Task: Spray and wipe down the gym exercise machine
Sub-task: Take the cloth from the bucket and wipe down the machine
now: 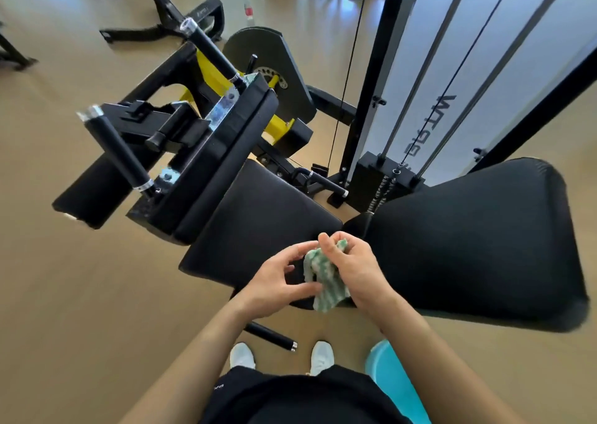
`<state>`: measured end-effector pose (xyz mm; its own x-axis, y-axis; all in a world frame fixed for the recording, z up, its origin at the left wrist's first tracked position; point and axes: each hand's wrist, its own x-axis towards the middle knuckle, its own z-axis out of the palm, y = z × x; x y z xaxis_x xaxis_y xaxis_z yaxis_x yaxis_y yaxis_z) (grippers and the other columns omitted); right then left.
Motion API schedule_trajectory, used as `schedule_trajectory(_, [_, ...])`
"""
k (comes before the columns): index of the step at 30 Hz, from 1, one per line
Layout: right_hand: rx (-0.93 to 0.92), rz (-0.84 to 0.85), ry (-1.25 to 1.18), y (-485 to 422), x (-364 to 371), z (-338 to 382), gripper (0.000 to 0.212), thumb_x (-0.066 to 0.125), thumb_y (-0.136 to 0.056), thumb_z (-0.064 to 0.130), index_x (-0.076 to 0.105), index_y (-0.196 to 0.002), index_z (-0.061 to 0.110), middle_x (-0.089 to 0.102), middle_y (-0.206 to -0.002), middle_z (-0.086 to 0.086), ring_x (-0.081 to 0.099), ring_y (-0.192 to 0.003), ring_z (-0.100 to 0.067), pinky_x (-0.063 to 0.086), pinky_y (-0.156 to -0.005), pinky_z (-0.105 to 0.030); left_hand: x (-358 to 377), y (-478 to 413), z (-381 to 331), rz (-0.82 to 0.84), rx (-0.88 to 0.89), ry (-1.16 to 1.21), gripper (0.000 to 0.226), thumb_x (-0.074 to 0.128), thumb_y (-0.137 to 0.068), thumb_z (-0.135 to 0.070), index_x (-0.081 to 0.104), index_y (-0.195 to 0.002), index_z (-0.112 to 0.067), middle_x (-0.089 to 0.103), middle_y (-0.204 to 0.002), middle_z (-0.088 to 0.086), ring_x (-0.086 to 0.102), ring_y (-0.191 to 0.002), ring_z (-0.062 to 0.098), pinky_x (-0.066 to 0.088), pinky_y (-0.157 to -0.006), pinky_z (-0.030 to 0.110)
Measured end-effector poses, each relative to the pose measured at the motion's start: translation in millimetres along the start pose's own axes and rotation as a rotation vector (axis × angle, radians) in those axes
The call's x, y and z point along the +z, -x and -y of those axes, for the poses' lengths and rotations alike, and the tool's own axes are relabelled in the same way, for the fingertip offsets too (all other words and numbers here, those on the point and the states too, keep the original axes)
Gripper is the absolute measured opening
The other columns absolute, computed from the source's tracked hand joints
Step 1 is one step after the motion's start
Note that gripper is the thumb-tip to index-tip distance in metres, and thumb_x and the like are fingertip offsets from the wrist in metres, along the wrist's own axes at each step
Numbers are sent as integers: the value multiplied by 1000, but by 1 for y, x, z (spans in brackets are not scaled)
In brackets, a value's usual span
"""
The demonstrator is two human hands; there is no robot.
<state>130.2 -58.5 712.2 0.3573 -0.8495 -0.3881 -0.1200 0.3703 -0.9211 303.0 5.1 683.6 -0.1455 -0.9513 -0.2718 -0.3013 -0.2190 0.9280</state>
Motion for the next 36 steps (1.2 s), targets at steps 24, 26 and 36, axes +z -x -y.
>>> schedule_trajectory(24, [-144,-254,400,-81,146,33,3,71,-90,15,74,-88,16,65,-78,2,59,-69,-14,52,-66,-32,-165,96,53,-652,61,-159,17,78,-89,-23,76,-85,-40,72,-73,-23,63,-59,5,42,-53,15])
schedule_trajectory(26, [-74,-268,316,-101,160,38,16,68,-93,19,68,-84,4,51,-68,-1,47,-64,-15,43,-61,-35,-165,90,53,-772,8,-149,20,76,-92,-23,74,-76,-36,69,-65,-15,60,-53,12,44,-49,27])
schedule_trajectory(36, [238,93,-115,-121,207,24,55,54,-88,70,47,-133,39,63,-130,3,64,-120,-20,53,-104,-54,-140,57,50,-1080,-324,147,33,71,-90,-45,74,-71,-18,74,-66,-1,73,-61,24,59,-61,50])
